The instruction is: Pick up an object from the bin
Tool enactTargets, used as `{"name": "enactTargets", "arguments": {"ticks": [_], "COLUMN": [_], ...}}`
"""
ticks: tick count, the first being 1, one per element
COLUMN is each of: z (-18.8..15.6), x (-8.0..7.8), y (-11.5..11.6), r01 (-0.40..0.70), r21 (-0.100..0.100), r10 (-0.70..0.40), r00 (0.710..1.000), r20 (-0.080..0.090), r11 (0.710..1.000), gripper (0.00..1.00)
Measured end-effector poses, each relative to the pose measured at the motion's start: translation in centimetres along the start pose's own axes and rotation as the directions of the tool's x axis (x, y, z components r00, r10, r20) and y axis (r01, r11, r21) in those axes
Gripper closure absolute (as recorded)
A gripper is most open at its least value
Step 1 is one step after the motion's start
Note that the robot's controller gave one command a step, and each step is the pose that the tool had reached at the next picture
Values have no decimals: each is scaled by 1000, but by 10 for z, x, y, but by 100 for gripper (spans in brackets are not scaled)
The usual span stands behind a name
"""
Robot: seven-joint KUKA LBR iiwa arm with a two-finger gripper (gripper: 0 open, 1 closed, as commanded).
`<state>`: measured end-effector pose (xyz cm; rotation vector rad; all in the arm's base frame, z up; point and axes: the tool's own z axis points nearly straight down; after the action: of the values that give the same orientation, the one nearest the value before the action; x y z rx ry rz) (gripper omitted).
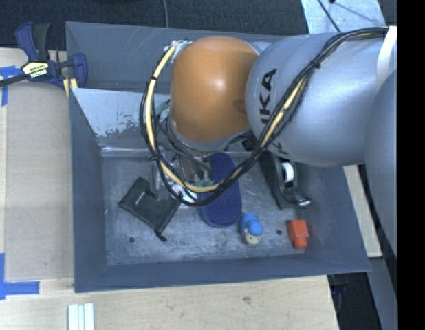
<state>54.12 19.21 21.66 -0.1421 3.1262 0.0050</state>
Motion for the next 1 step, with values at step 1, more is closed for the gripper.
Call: {"name": "enactTargets", "arguments": {"ticks": [1], "z": [82], "x": [13], "y": [-6], "r01": [7], "r21": [4], "r10": [-7], "r00": [1000], "r20": [-18], "r11": [1000], "gripper": [100]}}
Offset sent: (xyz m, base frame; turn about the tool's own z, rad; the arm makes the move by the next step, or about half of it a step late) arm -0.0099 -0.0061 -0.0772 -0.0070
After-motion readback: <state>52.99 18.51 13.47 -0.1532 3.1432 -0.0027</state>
